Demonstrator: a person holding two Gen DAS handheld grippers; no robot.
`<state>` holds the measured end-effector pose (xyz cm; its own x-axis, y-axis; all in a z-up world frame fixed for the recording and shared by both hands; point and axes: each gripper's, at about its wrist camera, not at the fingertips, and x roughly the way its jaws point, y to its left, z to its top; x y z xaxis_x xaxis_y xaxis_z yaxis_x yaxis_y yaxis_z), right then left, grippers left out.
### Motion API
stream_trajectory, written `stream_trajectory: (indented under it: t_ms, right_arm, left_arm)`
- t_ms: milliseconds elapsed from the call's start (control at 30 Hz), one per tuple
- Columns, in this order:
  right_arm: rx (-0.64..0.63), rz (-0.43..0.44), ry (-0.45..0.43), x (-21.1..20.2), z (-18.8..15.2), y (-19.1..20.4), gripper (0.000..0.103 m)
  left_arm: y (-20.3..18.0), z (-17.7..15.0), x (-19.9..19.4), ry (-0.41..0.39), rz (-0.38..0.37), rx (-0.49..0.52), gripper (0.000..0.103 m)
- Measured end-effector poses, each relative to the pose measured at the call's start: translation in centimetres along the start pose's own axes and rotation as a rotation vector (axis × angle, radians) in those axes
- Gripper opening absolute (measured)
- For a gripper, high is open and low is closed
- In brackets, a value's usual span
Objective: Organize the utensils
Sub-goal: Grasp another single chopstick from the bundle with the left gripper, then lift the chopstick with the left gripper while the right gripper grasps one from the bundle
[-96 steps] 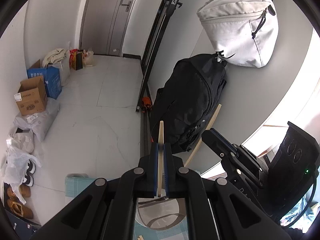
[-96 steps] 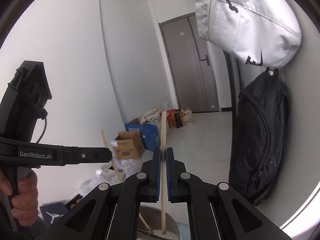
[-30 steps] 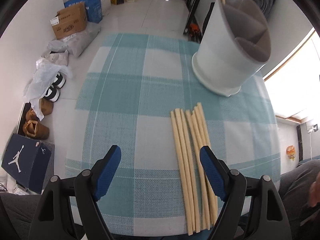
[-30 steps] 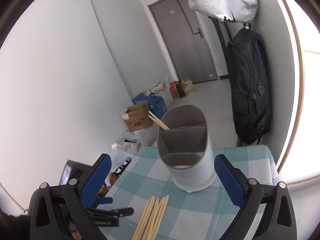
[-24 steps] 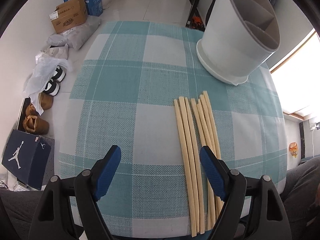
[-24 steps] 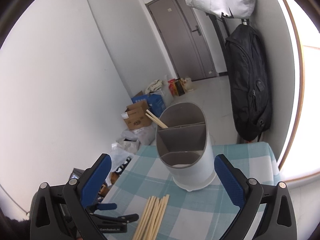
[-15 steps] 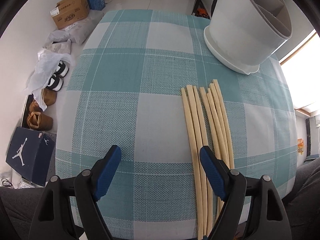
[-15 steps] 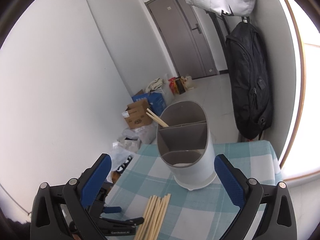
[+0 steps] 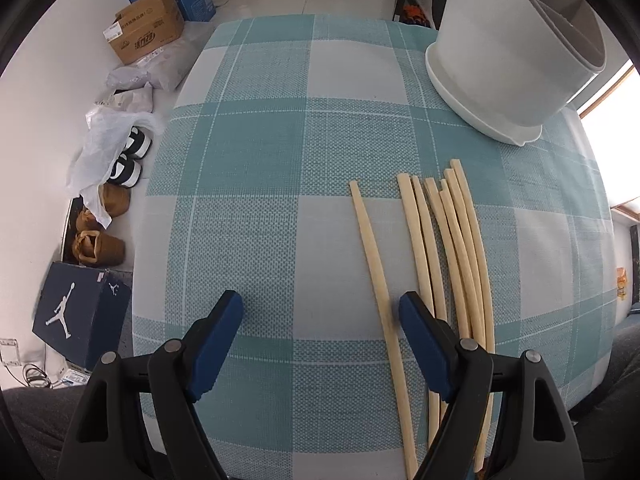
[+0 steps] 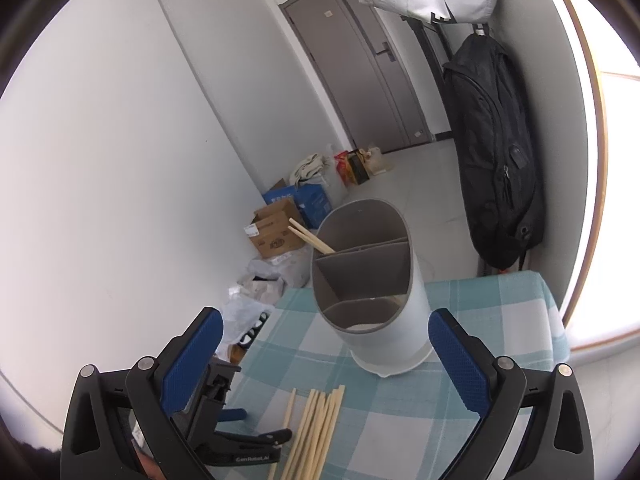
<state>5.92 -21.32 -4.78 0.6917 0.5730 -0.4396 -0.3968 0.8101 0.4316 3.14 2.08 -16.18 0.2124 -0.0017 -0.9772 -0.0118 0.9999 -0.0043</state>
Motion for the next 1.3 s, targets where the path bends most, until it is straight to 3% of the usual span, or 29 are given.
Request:
stream_trajectory:
  t_ms: [33,100,167,333,533,700,900,1033,1133,1200,1300]
  right_arm:
    - [0.003,0.002,0.000,0.0,0.0,0.0,0.103]
    - [0.007,0.003,0.001,-0.1,0.1,0.0,0.103]
    - [0.010,0.001,0.008,0.0,0.1,0.0,0.103]
    - [0.036,-0.021,0.055,0.5,-0.2,-0.8,0.103]
    - [0.048,-0.034,0.111,1.1,-1.0,-1.2,0.103]
    - [-0.009,-0.031,0.228,3.3,-2.6,-0.3,0.103]
    - [-0.057,-0.023,0.420,7.2,-6.0,1.0,0.071]
    - [-0.077,-0.012,0.550,9.8,-8.2,1.8,0.045]
    - [-0.090,0.003,0.625,11.5,-9.3,2.6,0.039]
    - [-0.120,-0.019,0.661,12.5,-9.8,3.1,0.024]
    - [-0.138,-0.061,0.707,14.0,-10.4,3.3,0.023]
  left_arm:
    - [-0.1,0.2,0.0,-0.002,-0.001,0.005,0.074]
    - [-0.2,0.5,-0.1,-0.010,-0.004,0.015,0.061]
    - [-0.5,0.9,-0.3,-0.016,-0.008,0.032,0.039]
    - [-1.0,1.4,-0.2,-0.021,-0.034,0.057,0.007]
    - [-0.5,1.9,-0.1,-0.050,-0.076,0.041,0.003]
    - [1.0,2.0,-0.8,-0.111,-0.117,-0.020,0.003]
    - [2.7,2.1,-3.3,-0.220,-0.198,-0.097,0.003]
    - [3.4,2.1,-4.7,-0.284,-0.259,-0.142,0.003]
    - [3.8,2.0,-5.5,-0.319,-0.287,-0.153,0.002]
    - [4.2,2.0,-5.6,-0.326,-0.285,-0.150,0.003]
    - [5.1,2.1,-5.3,-0.305,-0.318,-0.165,0.003]
